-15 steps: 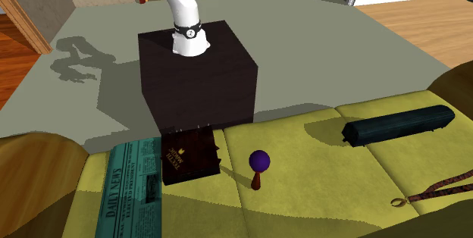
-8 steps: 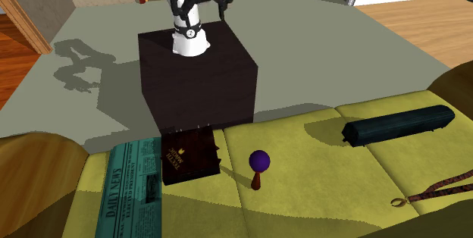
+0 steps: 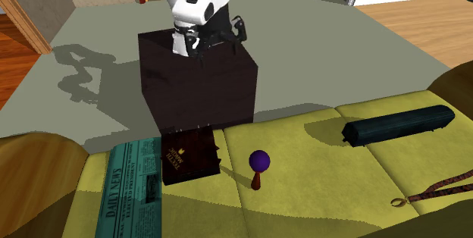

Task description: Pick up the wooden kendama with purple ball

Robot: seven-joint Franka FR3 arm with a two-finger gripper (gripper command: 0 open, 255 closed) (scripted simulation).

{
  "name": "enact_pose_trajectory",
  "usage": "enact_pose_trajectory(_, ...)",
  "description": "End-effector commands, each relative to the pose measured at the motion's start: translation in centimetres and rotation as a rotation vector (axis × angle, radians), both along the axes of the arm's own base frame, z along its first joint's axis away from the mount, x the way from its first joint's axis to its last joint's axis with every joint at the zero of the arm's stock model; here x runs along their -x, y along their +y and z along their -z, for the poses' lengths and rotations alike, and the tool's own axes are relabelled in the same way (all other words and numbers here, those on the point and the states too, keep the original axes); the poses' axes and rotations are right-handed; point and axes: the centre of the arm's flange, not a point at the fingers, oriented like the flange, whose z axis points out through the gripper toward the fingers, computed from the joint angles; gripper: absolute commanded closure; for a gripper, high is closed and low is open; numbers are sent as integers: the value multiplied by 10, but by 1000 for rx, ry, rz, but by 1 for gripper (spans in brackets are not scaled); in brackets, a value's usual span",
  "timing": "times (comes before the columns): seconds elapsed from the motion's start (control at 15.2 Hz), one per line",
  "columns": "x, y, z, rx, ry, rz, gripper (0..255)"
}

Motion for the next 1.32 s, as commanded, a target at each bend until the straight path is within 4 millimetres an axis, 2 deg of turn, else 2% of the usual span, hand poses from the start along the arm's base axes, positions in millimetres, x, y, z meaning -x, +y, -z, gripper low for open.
enact_pose_trajectory(0.0,-21,-1,15,-11,-2,2,0)
enact_pose_trajectory(1.25,-212,20,172,-117,-21,22,0)
